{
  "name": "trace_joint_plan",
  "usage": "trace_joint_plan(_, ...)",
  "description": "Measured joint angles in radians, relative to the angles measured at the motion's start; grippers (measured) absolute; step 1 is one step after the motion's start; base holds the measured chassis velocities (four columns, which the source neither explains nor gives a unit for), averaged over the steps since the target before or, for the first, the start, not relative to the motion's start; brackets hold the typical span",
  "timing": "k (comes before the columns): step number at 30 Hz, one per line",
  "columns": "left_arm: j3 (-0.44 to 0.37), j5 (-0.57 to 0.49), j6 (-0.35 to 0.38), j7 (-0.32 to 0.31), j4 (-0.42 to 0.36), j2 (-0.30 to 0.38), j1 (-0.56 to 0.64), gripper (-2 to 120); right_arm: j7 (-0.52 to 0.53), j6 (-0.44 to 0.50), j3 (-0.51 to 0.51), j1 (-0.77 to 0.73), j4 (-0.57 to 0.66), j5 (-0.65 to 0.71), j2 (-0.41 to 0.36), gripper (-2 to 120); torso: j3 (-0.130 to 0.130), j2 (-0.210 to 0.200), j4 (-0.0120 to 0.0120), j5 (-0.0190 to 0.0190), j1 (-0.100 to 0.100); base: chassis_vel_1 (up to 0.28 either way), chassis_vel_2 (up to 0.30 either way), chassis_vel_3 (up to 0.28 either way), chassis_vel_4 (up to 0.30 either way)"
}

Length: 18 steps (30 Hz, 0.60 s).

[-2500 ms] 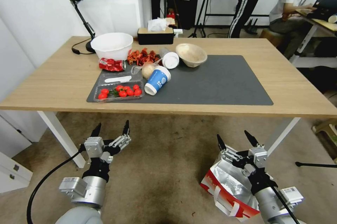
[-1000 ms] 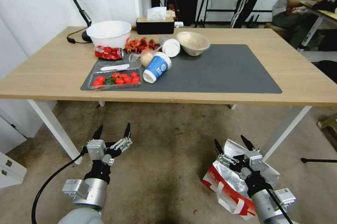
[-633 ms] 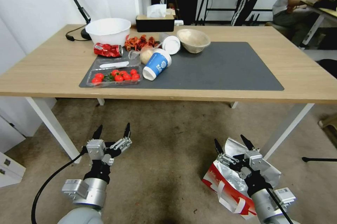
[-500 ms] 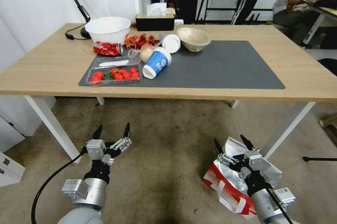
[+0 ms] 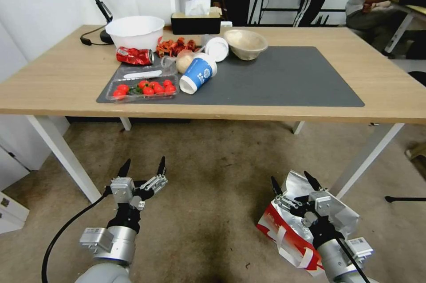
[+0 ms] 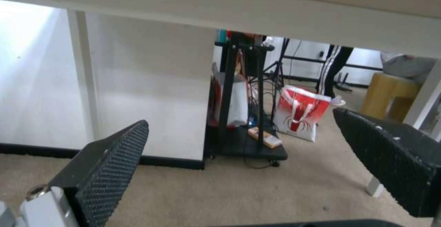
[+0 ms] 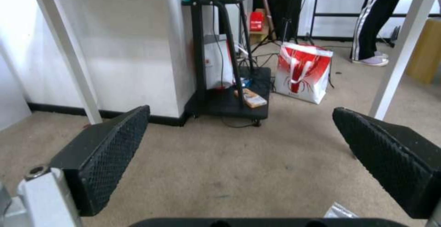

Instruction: Pick up the food delivery bag from the floor and place it on the table.

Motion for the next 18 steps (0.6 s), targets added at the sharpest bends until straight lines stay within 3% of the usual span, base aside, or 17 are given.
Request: trace_joint_plan(18, 0.004, -0.001, -0.001, 0.000, 0.010, 0.004, -0.005, 100, -0.002, 0.002, 0.000, -0.001, -0.006, -0.012, -0.001, 100, -0.050, -0.077, 0.0000, 0.0000, -0.027, 0.000, 0.000, 0.000, 0.000)
